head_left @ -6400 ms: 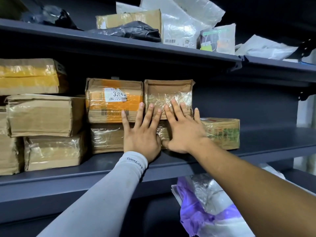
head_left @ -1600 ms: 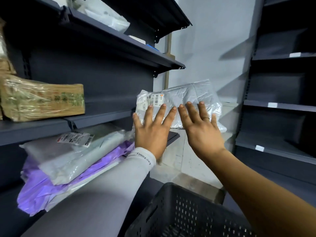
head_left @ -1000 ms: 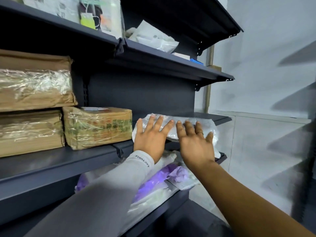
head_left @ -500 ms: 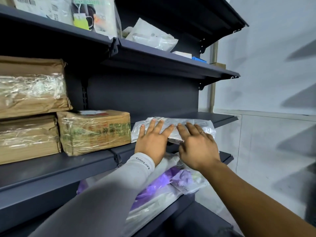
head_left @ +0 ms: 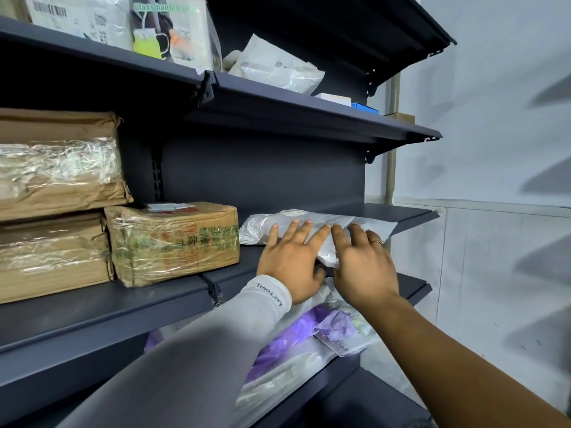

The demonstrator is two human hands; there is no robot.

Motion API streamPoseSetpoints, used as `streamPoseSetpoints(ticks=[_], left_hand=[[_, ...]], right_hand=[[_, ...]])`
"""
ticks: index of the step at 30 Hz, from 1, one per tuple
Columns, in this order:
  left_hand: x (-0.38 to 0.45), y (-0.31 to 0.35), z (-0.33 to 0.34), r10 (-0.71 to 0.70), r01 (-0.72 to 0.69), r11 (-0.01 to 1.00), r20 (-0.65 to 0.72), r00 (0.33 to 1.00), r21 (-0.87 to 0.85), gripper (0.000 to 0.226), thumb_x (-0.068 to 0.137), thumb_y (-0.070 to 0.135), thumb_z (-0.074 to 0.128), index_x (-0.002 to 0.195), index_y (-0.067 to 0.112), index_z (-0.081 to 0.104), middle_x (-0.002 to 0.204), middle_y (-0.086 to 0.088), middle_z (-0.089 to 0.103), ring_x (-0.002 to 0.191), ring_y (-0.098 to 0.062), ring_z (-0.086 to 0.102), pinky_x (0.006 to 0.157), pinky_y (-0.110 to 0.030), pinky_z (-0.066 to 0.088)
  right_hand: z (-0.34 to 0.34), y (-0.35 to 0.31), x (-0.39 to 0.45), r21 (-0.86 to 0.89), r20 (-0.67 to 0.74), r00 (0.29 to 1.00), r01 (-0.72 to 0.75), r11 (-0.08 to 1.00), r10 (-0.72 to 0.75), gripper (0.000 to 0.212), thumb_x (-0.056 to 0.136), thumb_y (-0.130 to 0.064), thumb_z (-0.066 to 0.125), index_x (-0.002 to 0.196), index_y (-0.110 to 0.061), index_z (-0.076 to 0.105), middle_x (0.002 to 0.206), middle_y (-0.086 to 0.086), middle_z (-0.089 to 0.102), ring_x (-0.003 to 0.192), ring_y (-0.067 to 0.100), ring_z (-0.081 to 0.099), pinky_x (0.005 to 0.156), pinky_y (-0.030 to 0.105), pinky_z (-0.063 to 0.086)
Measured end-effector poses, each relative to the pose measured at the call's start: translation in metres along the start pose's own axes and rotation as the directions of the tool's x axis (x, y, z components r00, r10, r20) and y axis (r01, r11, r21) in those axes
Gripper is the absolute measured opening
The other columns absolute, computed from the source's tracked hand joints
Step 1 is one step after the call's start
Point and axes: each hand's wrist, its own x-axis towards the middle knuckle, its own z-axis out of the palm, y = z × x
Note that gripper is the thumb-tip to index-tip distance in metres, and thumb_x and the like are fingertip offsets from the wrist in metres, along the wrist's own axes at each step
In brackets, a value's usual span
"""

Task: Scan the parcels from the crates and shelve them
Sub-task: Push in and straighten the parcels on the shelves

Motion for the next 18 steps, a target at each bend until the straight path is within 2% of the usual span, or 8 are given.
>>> streamPoseSetpoints(ticks=[3, 6, 9, 11, 14, 16, 18], left_hand=[[-0.001, -0.004, -0.001, -0.08, 0.08, 0.997, -0.001, 0.997, 0.022, 0.075, 0.101, 0.04, 0.046, 0.165, 0.039, 0.007, 0.173, 0.001, 0.02, 0.159, -0.026, 0.015, 0.128, -0.055, 0.001], [-0.003, -0.013, -0.006, -0.099, 0.1, 0.993, -0.015, 0.995, 0.064, 0.068, 0.105, 0.034, 0.042, 0.164, 0.039, 0.009, 0.172, 0.001, 0.023, 0.159, -0.027, 0.019, 0.128, -0.055, 0.001], [-0.004, -0.017, -0.01, -0.085, 0.085, 0.992, -0.005, 0.996, 0.092, 0.066, 0.106, 0.031, 0.04, 0.165, 0.039, 0.01, 0.171, 0.001, 0.025, 0.159, -0.026, 0.019, 0.129, -0.051, 0.002], [-0.004, -0.017, -0.012, -0.079, 0.079, 0.996, 0.015, 0.997, 0.049, 0.069, 0.104, 0.029, 0.042, 0.165, 0.038, 0.011, 0.172, 0.0, 0.023, 0.159, -0.026, 0.018, 0.129, -0.049, 0.003], [-0.003, -0.013, -0.022, -0.021, 0.023, 0.993, 0.015, 1.0, -0.114, 0.079, 0.095, 0.035, 0.05, 0.164, 0.041, 0.013, 0.173, 0.0, 0.016, 0.16, -0.022, 0.011, 0.129, -0.046, 0.001], [-0.004, -0.007, -0.029, 0.046, -0.042, 0.99, 0.025, 0.999, -0.137, 0.086, 0.086, 0.051, 0.045, 0.164, 0.043, 0.011, 0.174, 0.004, 0.013, 0.16, -0.018, 0.008, 0.129, -0.046, -0.002], [-0.005, -0.004, -0.029, 0.046, -0.041, 0.995, 0.061, 0.997, -0.087, 0.09, 0.082, 0.063, 0.036, 0.165, 0.043, 0.008, 0.174, 0.006, 0.013, 0.161, -0.018, 0.007, 0.129, -0.049, -0.003]], right_hand=[[0.0, 0.007, -0.004, 0.182, -0.018, 0.994, 0.106, 0.978, -0.105, 0.088, 0.087, -0.043, 0.06, 0.164, -0.019, 0.024, 0.169, 0.009, 0.023, 0.155, 0.034, 0.022, 0.125, 0.043, 0.028], [0.0, 0.032, -0.007, 0.313, -0.059, 0.971, 0.236, 0.92, -0.23, 0.096, 0.081, -0.052, 0.062, 0.164, -0.038, 0.017, 0.174, -0.007, 0.0, 0.16, 0.021, 0.01, 0.122, 0.04, 0.033], [0.001, 0.054, -0.001, 0.253, -0.006, 0.982, 0.184, 0.95, -0.189, 0.111, 0.082, -0.049, 0.073, 0.159, -0.056, -0.007, 0.172, -0.014, -0.017, 0.161, 0.019, -0.007, 0.125, 0.042, 0.025], [0.001, 0.055, 0.008, 0.245, 0.05, 0.988, 0.132, 0.96, -0.149, 0.113, 0.085, -0.044, 0.073, 0.154, -0.063, -0.015, 0.173, -0.01, -0.016, 0.161, 0.023, -0.008, 0.127, 0.043, 0.019], [0.006, 0.038, 0.021, 0.328, 0.137, 0.976, 0.117, 0.937, -0.17, 0.106, 0.086, -0.029, 0.063, 0.159, -0.055, -0.009, 0.175, -0.001, -0.005, 0.161, 0.026, 0.0, 0.128, 0.044, 0.018], [0.011, 0.023, 0.028, 0.332, 0.177, 0.96, 0.15, 0.931, -0.218, 0.097, 0.082, -0.036, 0.052, 0.164, -0.043, 0.001, 0.175, 0.003, 0.0, 0.161, 0.028, 0.006, 0.127, 0.045, 0.02], [0.018, 0.007, 0.033, 0.315, 0.204, 0.942, 0.196, 0.929, -0.268, 0.092, 0.081, -0.052, 0.042, 0.165, -0.036, 0.007, 0.174, 0.004, 0.009, 0.159, 0.029, 0.014, 0.126, 0.046, 0.022]])
